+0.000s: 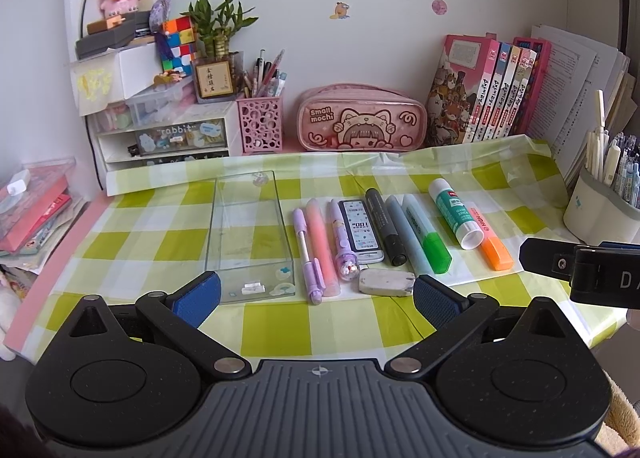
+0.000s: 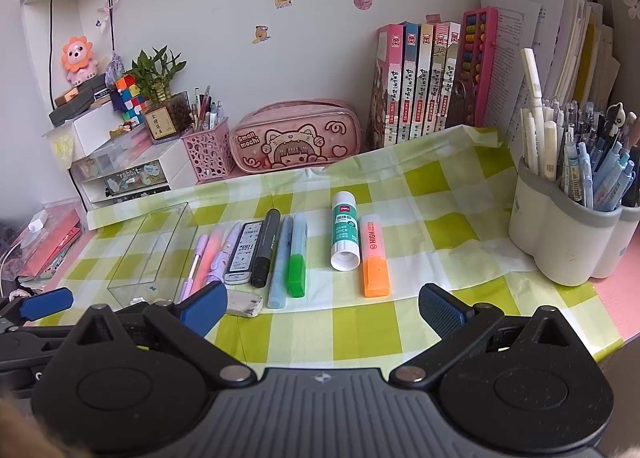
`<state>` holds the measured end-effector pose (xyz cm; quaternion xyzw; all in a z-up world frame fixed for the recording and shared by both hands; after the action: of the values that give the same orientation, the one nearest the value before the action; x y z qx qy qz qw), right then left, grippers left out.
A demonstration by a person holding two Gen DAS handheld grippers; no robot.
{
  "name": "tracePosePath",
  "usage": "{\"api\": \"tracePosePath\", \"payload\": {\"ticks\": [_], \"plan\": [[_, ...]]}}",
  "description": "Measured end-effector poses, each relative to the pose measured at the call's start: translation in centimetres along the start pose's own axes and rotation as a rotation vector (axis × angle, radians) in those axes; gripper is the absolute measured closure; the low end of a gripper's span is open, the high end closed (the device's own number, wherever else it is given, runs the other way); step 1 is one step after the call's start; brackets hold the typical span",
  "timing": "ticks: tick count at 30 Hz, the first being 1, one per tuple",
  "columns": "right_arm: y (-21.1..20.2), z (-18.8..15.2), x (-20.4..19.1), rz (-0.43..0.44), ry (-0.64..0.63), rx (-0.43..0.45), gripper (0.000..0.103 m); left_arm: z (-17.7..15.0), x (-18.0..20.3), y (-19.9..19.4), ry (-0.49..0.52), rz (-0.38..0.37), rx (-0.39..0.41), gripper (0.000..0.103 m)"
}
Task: Organize stationery
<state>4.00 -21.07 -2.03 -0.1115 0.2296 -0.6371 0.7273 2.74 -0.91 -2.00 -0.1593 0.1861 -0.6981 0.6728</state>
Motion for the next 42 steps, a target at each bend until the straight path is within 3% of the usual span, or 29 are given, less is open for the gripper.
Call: {"api": "tracePosePath", "payload": {"ticks": [42], "plan": [[1.0,-0.1,0.4,-0.02,-0.005,-0.006,0.0,-0.4,-0.1,1.4,-0.001,0.013,-0.013,0.005]]}}
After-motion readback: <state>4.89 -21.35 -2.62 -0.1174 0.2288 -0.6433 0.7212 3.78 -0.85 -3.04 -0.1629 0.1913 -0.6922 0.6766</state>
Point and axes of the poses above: each gripper's, at about its wrist camera, not at the fingertips, and y roughly the way its jaws point, x to its right, z to its top, the point moved 4 cm from there along y, roughly the way its jaws point, and after that the axes turned 8 degrees about x, right-handed, at the moved point
